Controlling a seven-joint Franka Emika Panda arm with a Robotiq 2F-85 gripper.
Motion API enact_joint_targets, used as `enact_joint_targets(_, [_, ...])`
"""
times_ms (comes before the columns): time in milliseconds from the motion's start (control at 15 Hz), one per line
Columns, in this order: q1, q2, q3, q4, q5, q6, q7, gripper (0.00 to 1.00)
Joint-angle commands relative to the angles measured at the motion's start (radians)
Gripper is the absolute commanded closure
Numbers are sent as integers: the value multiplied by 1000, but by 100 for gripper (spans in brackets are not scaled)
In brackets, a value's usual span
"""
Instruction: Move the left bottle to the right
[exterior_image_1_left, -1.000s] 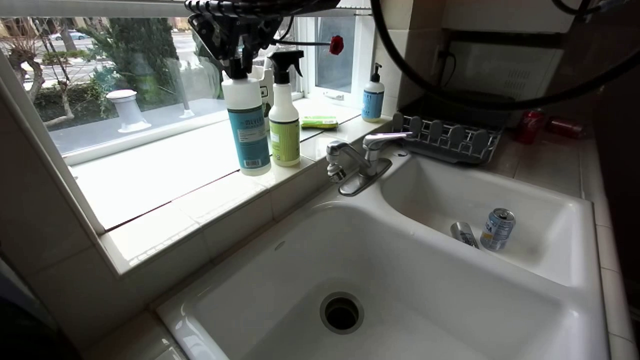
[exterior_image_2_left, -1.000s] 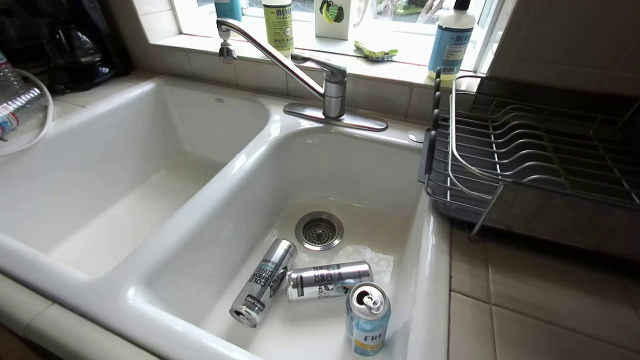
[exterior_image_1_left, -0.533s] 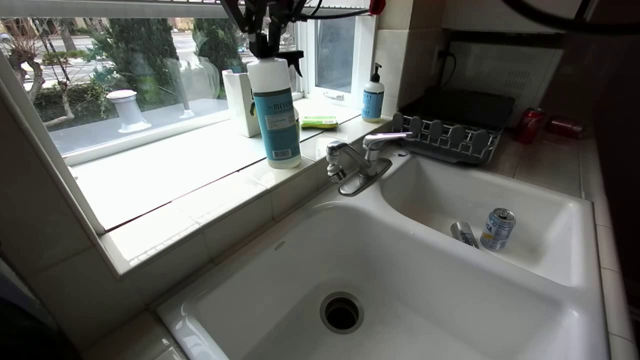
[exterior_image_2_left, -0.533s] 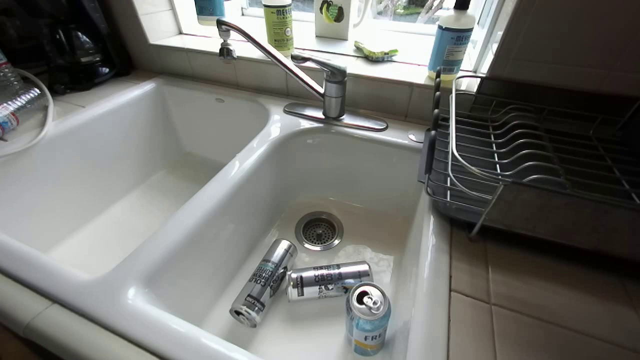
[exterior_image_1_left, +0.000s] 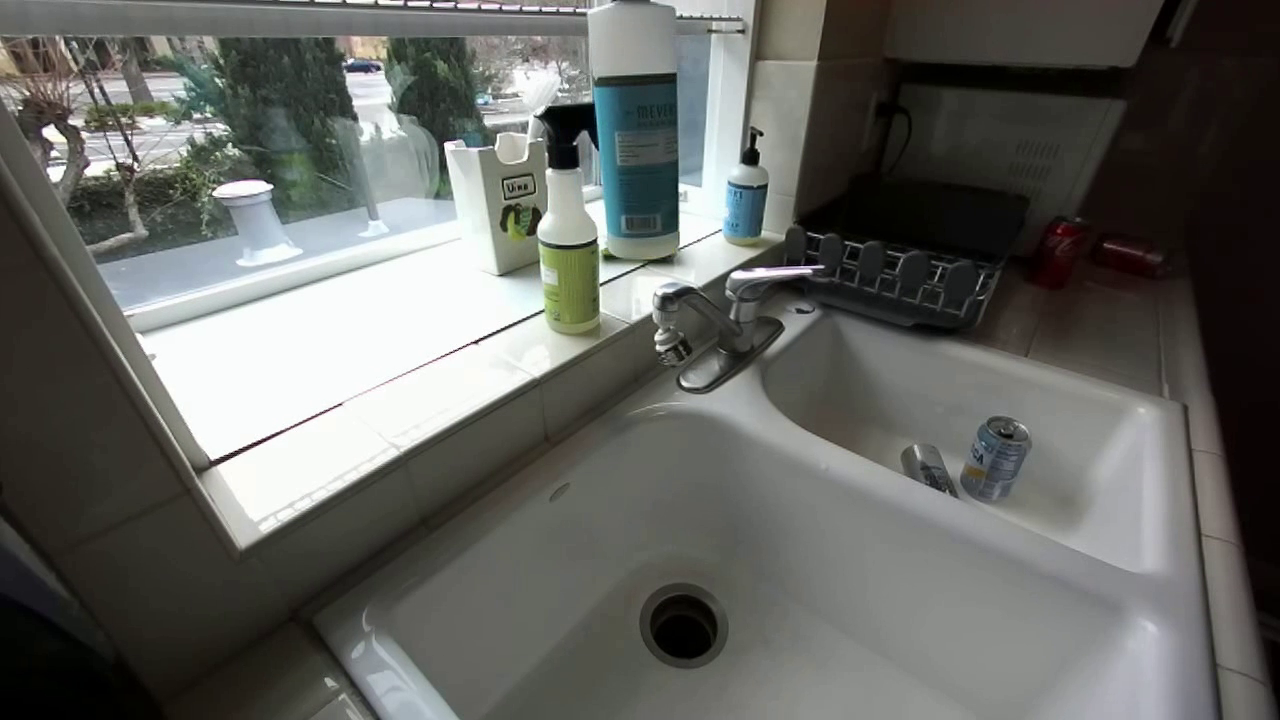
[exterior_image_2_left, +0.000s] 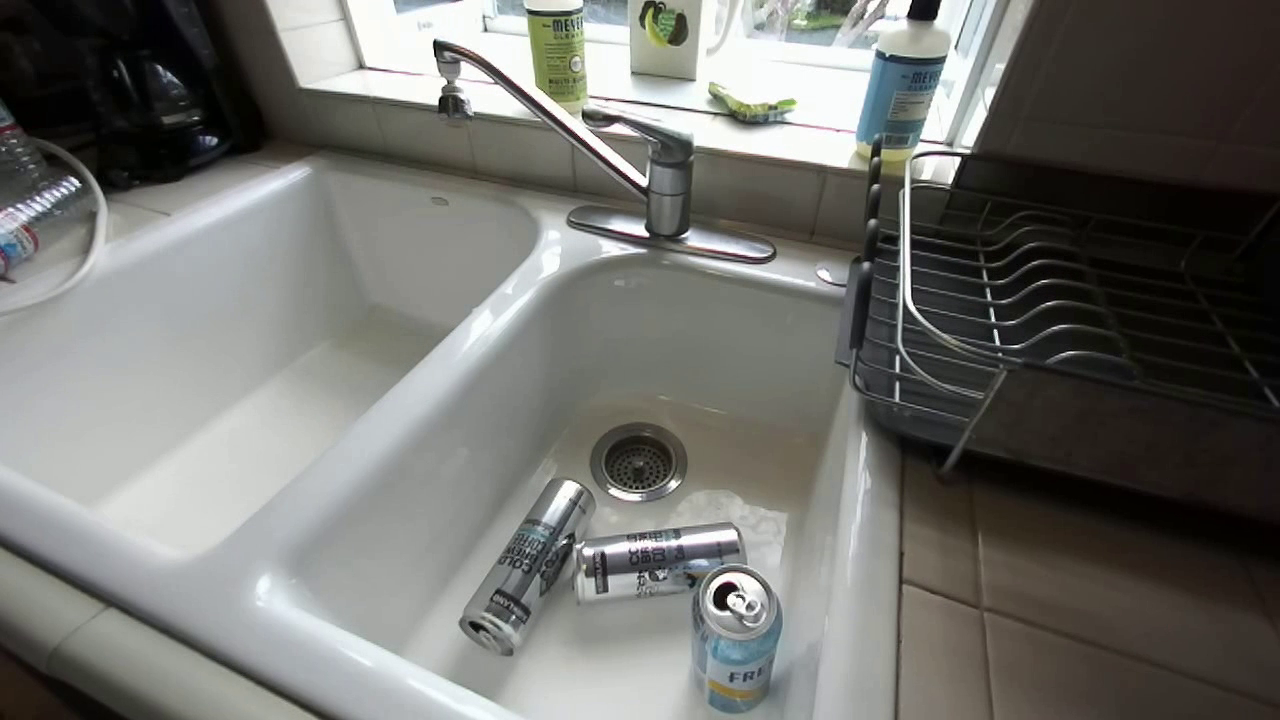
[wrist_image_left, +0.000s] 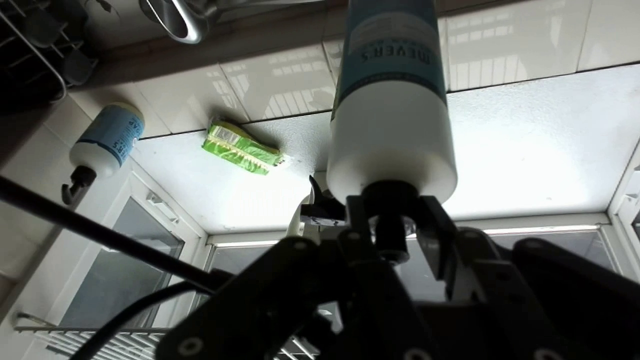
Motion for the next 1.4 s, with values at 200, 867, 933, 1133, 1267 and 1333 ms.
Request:
enact_joint_targets(200, [-57,-85,-68,-88,-45,23,78,92])
enact_joint_targets(867, [-122,39,-133,-37,-78,167,46,92])
enact_joint_targets(933, [-126,53,-134,-34,-72,186,41,92])
enact_joint_targets(1133, [-137,105,-141,-13,-80,233,20,92])
enact_joint_targets(1267, [-143,133,-146,-2,-83,257,3,92])
enact_joint_targets(1333, [-146,150,-149,4,-83,270,-6,92])
